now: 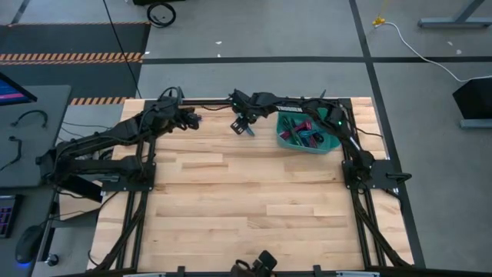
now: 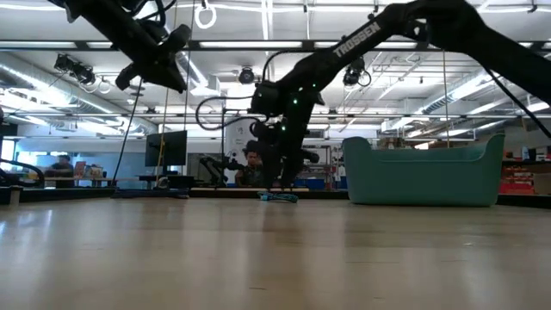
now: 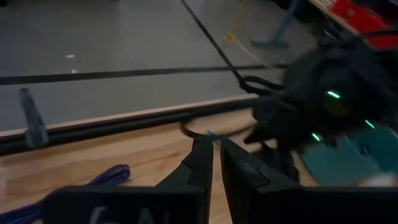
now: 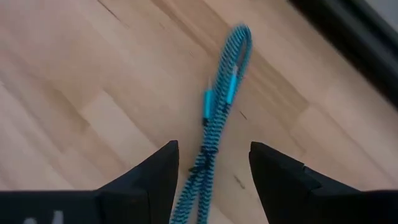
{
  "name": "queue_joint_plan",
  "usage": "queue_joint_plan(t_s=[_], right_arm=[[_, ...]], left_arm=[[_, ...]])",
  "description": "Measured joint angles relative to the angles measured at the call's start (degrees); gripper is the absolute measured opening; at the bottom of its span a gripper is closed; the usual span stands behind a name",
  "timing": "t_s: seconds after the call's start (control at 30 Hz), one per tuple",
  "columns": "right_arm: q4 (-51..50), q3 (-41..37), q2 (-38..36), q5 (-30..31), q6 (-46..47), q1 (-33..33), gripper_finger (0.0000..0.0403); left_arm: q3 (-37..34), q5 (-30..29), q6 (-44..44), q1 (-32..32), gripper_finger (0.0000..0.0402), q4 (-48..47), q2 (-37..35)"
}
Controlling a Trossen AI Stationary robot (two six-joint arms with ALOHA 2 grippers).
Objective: Pick and place USB-C Cables
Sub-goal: Put the blue charger cable into the light blue bin
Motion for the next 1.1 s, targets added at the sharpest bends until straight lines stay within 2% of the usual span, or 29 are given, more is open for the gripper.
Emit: queue_joint_plan(t_s=[0.13,0.27,0.37,0.6,0.87,1.1], right_arm=[[-0.6,-0.1,1.7,-2.3,1.0,-0.6,0.0179],[-1.9,-0.1,2.0,-3.1,1.1,-0.7,0.0141],[-2.2,-0.1,2.0,-2.7,1.8,-0.8,0.011],[-5.4,-0.1,0.6,-3.0,2.0,-1.1,0.0017],[-4.7,-0.1,-9.7,-5.9,-3.5,1.3,0.0013],[-6.6,-2.7,-22.8,-7.5,-13.2,4.2,0.0012]], left_arm=[[0.0,5.0,7.4,0.1,0.0035,-0.8,0.0],[0.0,13.2,14.9,0.1,0.003,-1.7,0.0],[0.0,17.1,20.7,0.1,0.0031,-1.7,0.0],[0.0,17.3,23.5,0.0,0.0038,-1.6,0.0],[0.0,14.7,23.4,0.0,0.0036,-0.9,0.0],[0.0,14.1,23.4,0.0,0.0026,-0.6,0.0]])
